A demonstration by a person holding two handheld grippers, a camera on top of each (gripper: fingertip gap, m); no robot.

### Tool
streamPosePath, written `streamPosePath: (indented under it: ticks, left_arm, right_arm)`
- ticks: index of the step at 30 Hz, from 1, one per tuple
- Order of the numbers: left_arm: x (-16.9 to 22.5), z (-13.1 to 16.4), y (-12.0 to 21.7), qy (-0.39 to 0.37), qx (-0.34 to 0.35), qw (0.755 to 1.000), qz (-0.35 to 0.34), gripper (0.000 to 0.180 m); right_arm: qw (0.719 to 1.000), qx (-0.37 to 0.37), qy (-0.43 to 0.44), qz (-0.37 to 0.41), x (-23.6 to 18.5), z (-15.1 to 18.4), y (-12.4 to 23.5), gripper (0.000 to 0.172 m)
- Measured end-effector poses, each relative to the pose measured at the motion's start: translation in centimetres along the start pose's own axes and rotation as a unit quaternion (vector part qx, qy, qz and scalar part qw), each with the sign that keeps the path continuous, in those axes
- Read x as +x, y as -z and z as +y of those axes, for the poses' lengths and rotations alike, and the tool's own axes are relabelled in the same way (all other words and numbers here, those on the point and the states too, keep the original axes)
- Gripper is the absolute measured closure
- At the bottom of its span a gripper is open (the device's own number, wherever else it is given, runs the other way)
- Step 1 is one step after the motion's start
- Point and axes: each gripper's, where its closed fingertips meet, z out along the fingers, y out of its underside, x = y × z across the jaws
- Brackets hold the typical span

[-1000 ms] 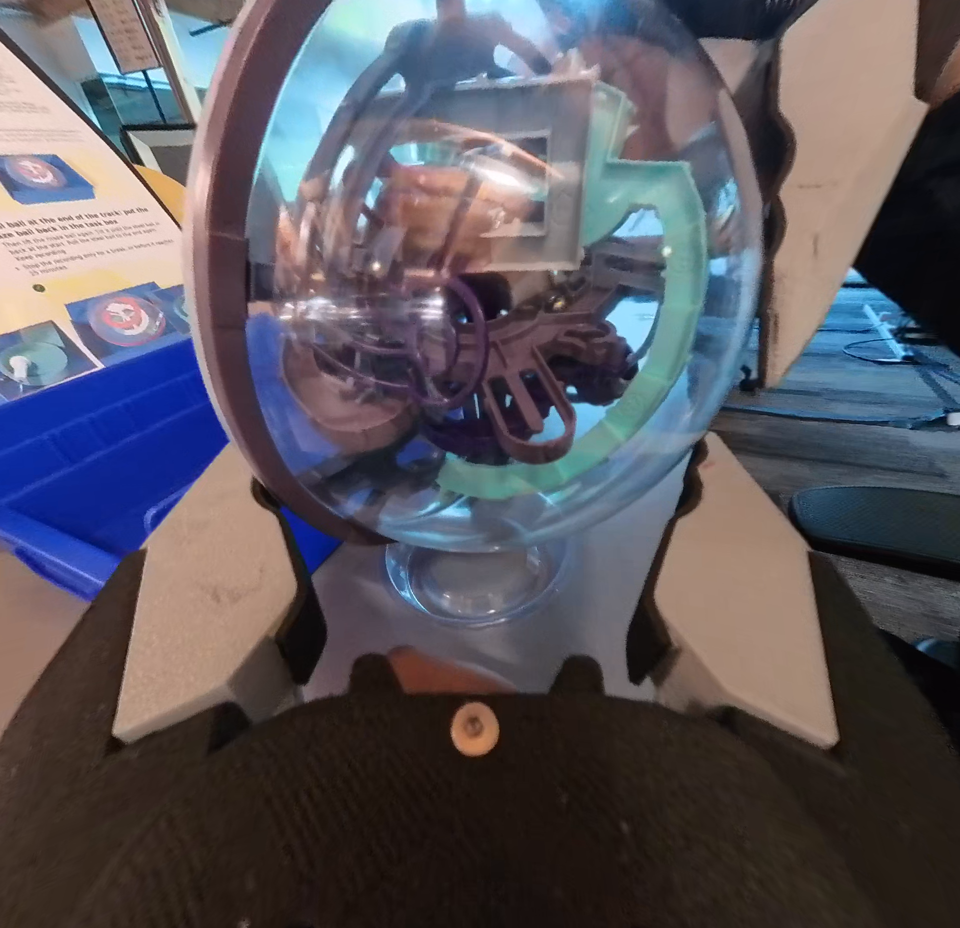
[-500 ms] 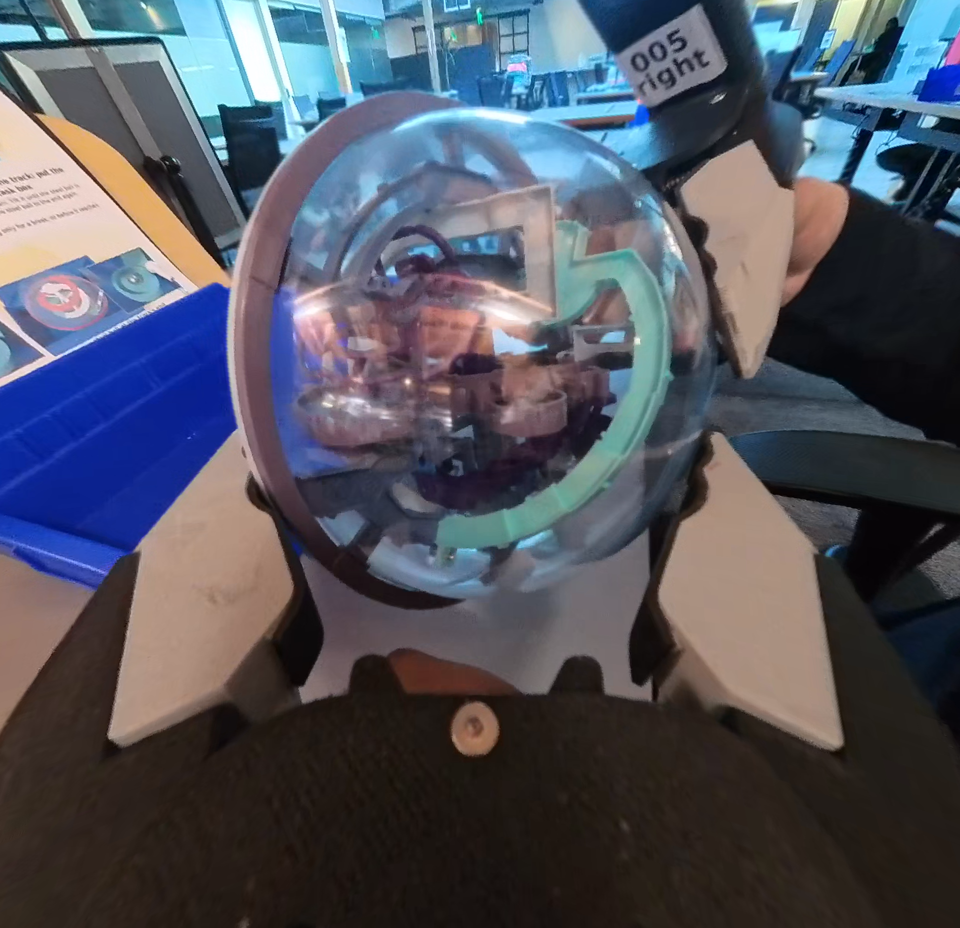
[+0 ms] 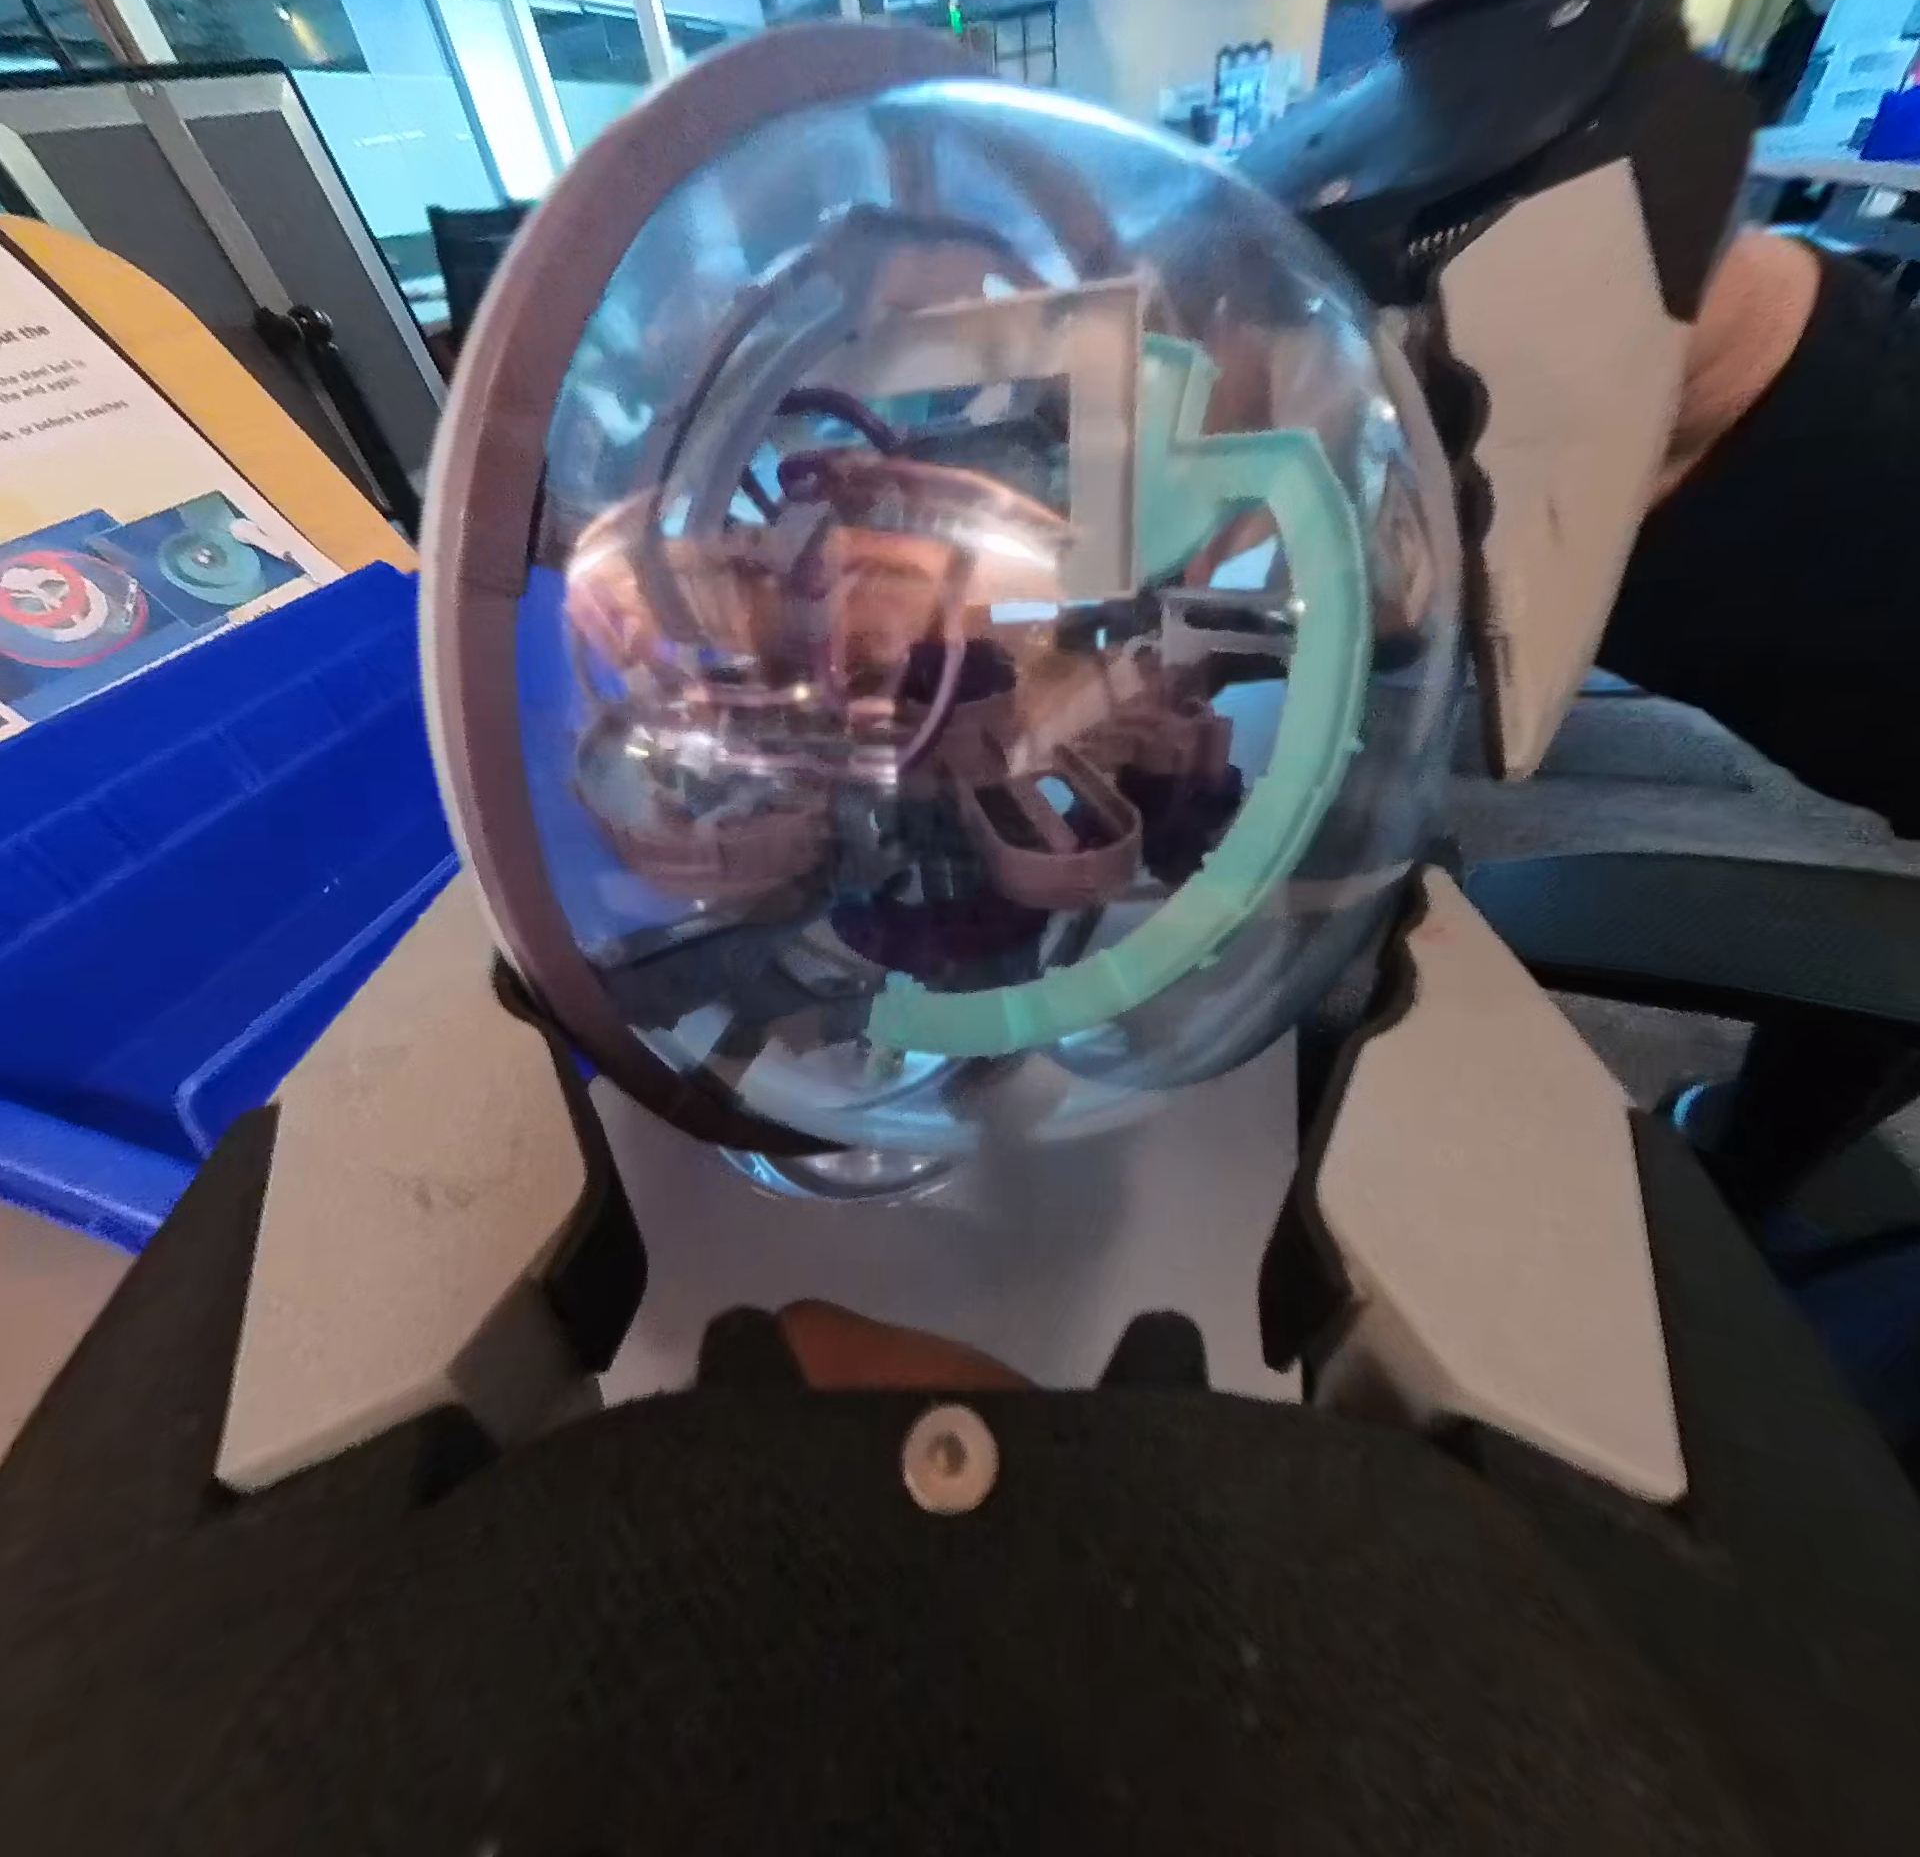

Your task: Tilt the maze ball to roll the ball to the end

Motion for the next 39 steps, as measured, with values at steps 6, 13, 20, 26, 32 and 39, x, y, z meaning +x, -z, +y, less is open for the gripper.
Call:
streamPosePath:
  ticks: [6,13,20,26,32,39]
  left_arm:
    - [0.3,1.4,-1.0,0.033,-0.022,0.999,0.009,0.026]
    - [0.9,2.2,-0.9,0.06,-0.058,0.996,0.03,0.027]
    - [1.3,3.5,-0.5,0.106,-0.11,0.987,0.054,0.029]
    - [1.1,3.8,-1.5,0.12,-0.089,0.987,0.054,0.03]
    - [1.5,2.5,-2.6,0.169,-0.017,0.983,0.066,0.031]
    - [1.9,2.2,-2.5,0.174,-0.005,0.981,0.083,0.03]
  right_arm:
    - [0.993,-0.082,0.067,0.058,0.6,0.3,0.7,0.014]
    - [0.994,-0.092,0.028,0.045,0.4,1.2,0.5,0.014]
    - [0.995,-0.077,-0.056,-0.008,0.4,3.0,-0.4,0.014]
    - [0.995,-0.102,-0.012,0.015,1.3,2.9,-0.2,0.014]
    - [0.971,-0.194,0.115,0.074,1.6,0.5,1.1,0.014]
    - [0.934,-0.265,0.206,0.126,1.1,-0.1,1.5,0.013]
